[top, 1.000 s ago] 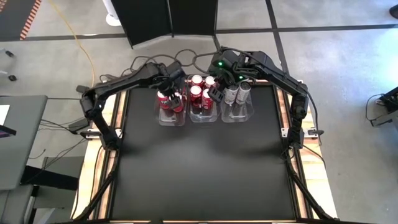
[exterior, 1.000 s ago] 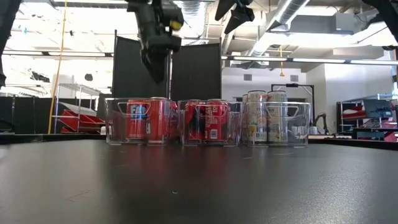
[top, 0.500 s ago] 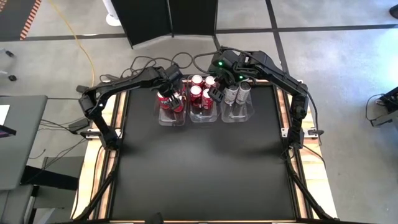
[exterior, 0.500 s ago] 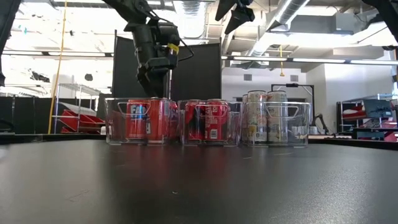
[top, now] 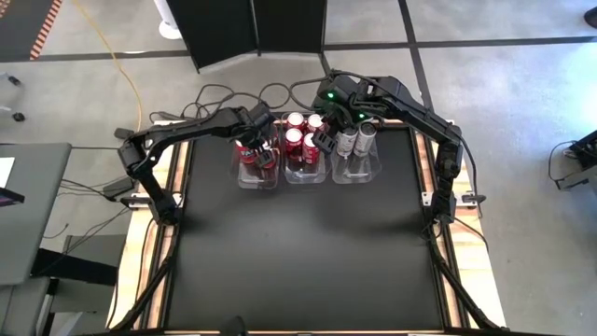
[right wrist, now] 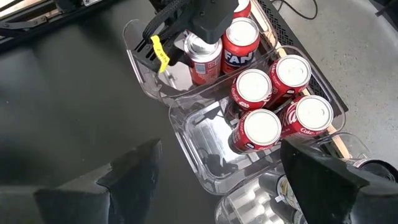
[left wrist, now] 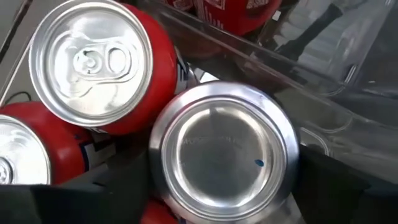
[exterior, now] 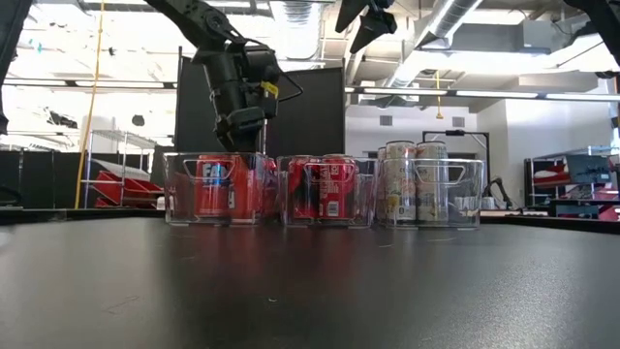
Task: Sort soda cans
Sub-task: Put the red soda can into the left transparent bin
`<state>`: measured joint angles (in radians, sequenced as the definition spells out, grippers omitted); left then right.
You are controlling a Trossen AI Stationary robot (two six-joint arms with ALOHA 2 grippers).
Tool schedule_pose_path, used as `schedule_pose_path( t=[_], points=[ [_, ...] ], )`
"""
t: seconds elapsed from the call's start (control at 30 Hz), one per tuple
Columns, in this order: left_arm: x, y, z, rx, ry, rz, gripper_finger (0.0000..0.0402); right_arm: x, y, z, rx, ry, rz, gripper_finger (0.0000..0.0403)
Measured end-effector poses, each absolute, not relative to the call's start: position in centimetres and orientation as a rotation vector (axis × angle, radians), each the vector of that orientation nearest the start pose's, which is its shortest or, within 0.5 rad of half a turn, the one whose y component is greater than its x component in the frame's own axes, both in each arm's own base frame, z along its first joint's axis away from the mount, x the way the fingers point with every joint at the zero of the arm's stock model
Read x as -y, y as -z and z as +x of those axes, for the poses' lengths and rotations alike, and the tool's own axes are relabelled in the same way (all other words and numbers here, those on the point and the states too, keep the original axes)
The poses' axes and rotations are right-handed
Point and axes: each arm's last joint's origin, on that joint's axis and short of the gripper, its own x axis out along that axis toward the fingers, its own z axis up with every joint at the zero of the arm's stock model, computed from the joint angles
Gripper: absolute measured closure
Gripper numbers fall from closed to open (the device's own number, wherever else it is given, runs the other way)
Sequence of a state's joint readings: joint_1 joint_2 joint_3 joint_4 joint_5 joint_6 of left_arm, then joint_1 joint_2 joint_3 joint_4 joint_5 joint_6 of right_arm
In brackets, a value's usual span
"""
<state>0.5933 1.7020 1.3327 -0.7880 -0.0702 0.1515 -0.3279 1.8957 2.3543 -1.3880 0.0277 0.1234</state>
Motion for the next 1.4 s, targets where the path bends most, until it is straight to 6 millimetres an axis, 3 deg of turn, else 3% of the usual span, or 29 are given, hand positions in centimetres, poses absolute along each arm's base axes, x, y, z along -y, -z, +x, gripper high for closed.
schedule_pose_path(
  t=[0.23,0.33,0.57,0.77,0.9,1.13,1.4],
  points=[
    [-19.6,-24.9,28.7,-1.143,-0.497,-0.178,0.0101,11.5,-43.8,33.6,-0.903,0.387,0.254,0.0058],
    [-19.5,-25.9,28.7,-1.140,-0.497,-0.176,0.0101,11.5,-43.8,33.6,-0.904,0.388,0.256,0.0058],
    [-19.1,-30.8,28.6,-1.118,-0.483,-0.152,0.0101,11.5,-43.8,33.6,-0.906,0.380,0.261,0.0058],
    [-17.8,-35.8,28.0,-1.049,-0.428,-0.170,0.0101,10.8,-44.0,34.0,-0.887,0.268,0.268,0.0058],
    [-16.7,-38.7,26.8,-0.908,-0.429,-0.185,0.0101,10.6,-43.9,33.8,-0.913,0.367,0.222,0.0058],
    [-14.9,-42.7,23.7,-0.662,-0.460,-0.238,0.0101,12.0,-44.8,32.6,-0.833,0.429,0.223,0.0058],
    [-12.3,-46.1,20.8,-0.466,-0.462,-0.272,0.0101,12.0,-45.4,32.4,-0.571,0.361,0.255,0.0050]
  ],
)
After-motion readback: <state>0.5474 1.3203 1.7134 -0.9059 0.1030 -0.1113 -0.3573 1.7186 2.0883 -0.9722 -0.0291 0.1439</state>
